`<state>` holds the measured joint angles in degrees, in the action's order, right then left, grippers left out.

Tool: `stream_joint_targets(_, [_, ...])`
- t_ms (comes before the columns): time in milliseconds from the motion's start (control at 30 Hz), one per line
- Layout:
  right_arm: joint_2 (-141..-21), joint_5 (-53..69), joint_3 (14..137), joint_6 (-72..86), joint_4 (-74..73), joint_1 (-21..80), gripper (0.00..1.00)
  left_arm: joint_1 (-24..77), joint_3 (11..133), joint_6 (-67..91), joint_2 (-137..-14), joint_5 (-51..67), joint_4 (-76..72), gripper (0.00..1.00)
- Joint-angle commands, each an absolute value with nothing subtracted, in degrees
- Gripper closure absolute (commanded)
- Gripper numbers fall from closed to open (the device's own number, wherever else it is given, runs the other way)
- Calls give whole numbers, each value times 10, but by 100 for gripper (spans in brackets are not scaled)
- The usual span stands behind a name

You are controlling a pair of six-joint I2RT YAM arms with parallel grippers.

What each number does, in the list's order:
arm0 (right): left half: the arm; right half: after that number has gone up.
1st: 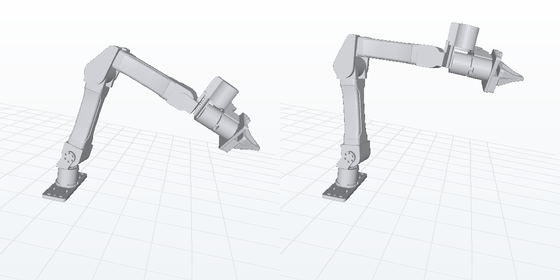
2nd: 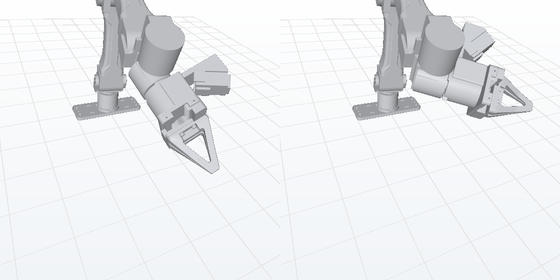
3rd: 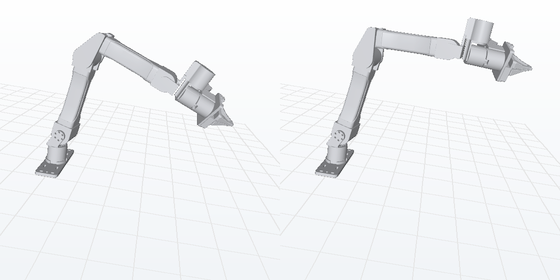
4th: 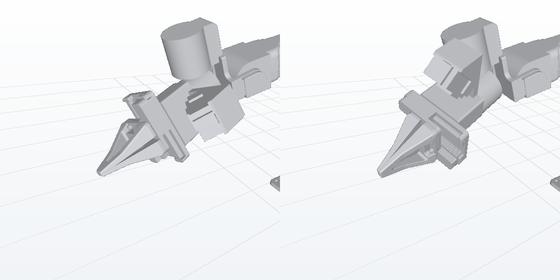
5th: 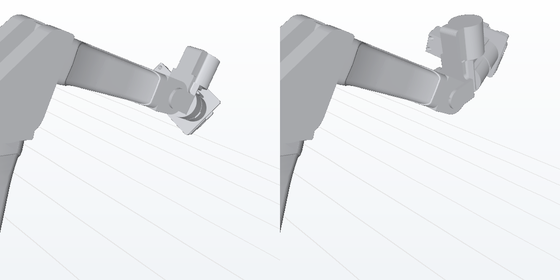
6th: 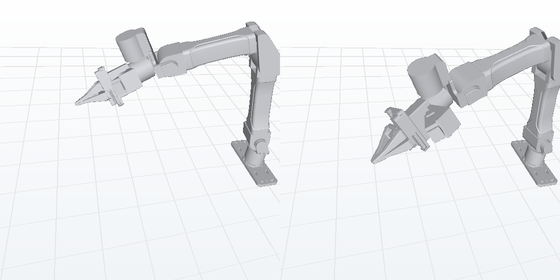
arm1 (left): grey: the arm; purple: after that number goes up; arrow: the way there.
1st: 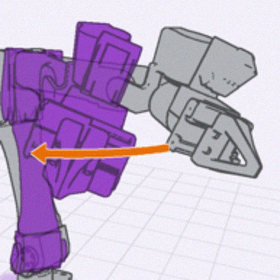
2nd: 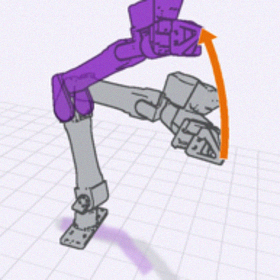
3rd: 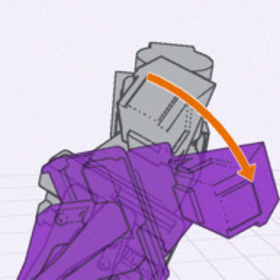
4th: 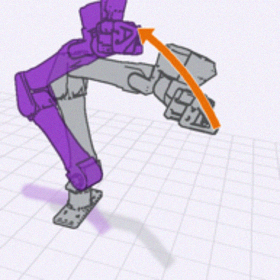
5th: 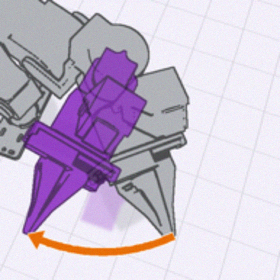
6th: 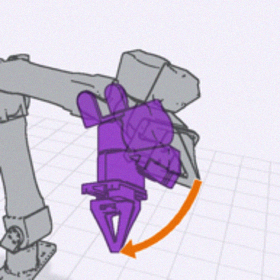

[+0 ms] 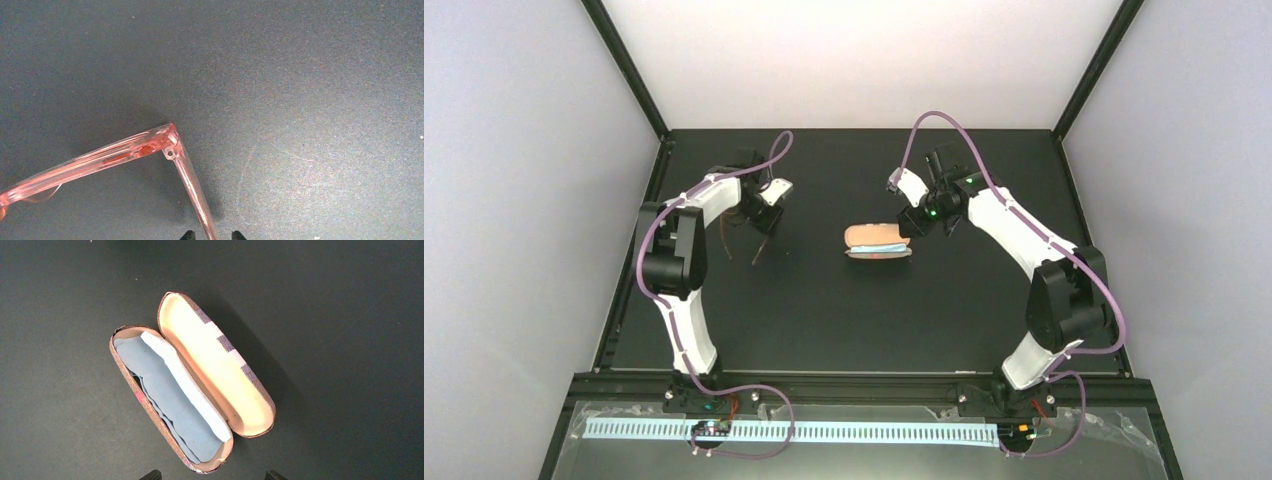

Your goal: Organize the sunglasses

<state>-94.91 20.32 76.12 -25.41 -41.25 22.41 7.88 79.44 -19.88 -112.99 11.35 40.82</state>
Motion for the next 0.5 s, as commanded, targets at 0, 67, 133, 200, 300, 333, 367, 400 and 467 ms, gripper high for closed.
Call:
stream_joint_targets(0, [-958,211,763,-248,-403,221,45,78,806,-199,-1135,118,420,83])
stream_joint_targets(67, [-956,211,765,-246,-402,221,45,77,806,-197,-1135,123,419,86])
stream_joint_targets(133, [-953,211,765,-244,-400,221,45,78,806,-198,-1132,129,421,92])
stream_joint_targets(200, [-946,213,765,-244,-397,222,45,77,806,-201,-1122,136,428,97])
stream_joint_targets(300, [-936,235,771,-253,-396,222,45,77,807,-213,-1093,160,448,98])
stream_joint_targets(333, [-934,245,776,-257,-398,222,45,77,808,-218,-1082,170,458,98])
stream_joint_targets(367, [-934,255,783,-261,-401,221,45,77,811,-224,-1069,187,470,98])
stream_joint_targets(400, [-933,265,792,-265,-406,222,45,77,813,-230,-1056,202,484,98])
stream_joint_targets(467, [-934,292,812,-278,-418,223,45,78,819,-239,-1030,234,513,98])
